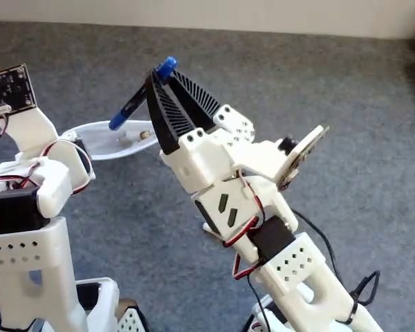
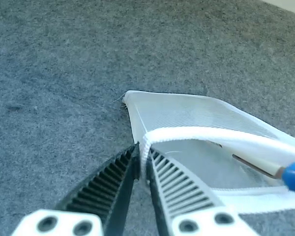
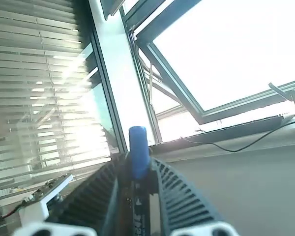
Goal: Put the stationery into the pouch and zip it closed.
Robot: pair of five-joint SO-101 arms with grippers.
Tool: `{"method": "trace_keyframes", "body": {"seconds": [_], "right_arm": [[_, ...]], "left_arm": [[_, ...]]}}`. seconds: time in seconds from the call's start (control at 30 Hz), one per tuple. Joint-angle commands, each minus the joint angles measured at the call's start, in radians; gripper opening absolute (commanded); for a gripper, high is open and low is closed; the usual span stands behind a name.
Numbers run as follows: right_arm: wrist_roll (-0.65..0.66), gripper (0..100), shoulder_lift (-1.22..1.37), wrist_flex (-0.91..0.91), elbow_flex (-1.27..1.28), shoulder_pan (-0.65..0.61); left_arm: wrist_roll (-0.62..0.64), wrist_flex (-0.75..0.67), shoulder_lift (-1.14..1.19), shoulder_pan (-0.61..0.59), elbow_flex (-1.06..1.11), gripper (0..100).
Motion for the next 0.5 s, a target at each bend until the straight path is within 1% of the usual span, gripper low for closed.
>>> {"method": "trace_keyframes", "body": {"seconds": [0.0,0.07,0.23,0.47], "right_arm": [[-0.009,0.4,-0.018,-0.064,0.024,-0.008],[-0.012,0.4,-0.018,-0.076,0.053,-0.010],[-0.009,0.4,-0.002,-0.110,0.104,-0.062],[-0.006,0.4,0.171,-0.222,0.104,-0.070]], "left_arm": [[-0.009,-0.018,-0.004,-0.013,-0.005,1],[-0.009,-0.018,-0.004,-0.013,-0.005,1],[-0.009,-0.018,-0.004,-0.013,-0.005,1],[-0.009,-0.018,-0.004,-0.013,-0.005,1]]}}
